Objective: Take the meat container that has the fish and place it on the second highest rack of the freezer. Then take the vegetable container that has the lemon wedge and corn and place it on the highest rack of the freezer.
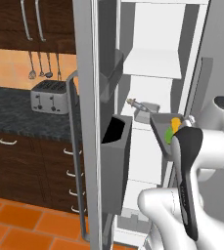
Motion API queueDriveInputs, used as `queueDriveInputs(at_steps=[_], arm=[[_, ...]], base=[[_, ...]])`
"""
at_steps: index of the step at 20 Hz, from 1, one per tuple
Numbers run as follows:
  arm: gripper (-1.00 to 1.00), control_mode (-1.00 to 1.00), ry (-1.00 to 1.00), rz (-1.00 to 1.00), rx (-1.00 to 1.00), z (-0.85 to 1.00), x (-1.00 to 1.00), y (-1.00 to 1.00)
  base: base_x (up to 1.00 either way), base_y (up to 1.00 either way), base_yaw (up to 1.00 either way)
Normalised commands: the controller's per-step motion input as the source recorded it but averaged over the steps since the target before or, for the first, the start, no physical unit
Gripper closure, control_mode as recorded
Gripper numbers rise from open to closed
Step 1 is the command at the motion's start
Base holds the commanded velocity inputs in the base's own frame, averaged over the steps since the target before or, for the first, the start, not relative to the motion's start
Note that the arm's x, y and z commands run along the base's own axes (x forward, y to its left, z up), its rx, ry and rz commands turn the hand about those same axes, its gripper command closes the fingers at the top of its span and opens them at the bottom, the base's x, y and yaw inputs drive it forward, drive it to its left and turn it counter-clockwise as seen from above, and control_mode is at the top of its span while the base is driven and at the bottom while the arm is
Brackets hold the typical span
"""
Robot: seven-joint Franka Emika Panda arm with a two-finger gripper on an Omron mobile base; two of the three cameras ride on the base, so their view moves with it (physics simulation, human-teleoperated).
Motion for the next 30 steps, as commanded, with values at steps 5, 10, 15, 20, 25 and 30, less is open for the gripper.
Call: queueDriveInputs(at_steps=[5,10,15,20,25,30], arm=[[1.0,-1.0,-0.07,-0.04,0.0,0.36,-0.05,0.14],[1.0,-1.0,-0.09,-0.05,0.0,0.76,-0.21,0.01],[1.0,-1.0,-0.13,-0.03,0.0,0.62,-0.04,0.1],[1.0,-1.0,-0.14,0.0,0.0,0.37,0.15,0.23],[1.0,-1.0,-0.09,0.0,0.0,0.49,0.13,0.07],[1.0,-1.0,-0.02,-0.02,0.0,0.38,0.51,0.01]], base=[[0.0,0.0,0.0],[0.0,0.0,0.0],[0.0,0.0,0.0],[0.0,0.0,0.0],[0.0,0.0,0.0],[0.0,0.0,0.0]])
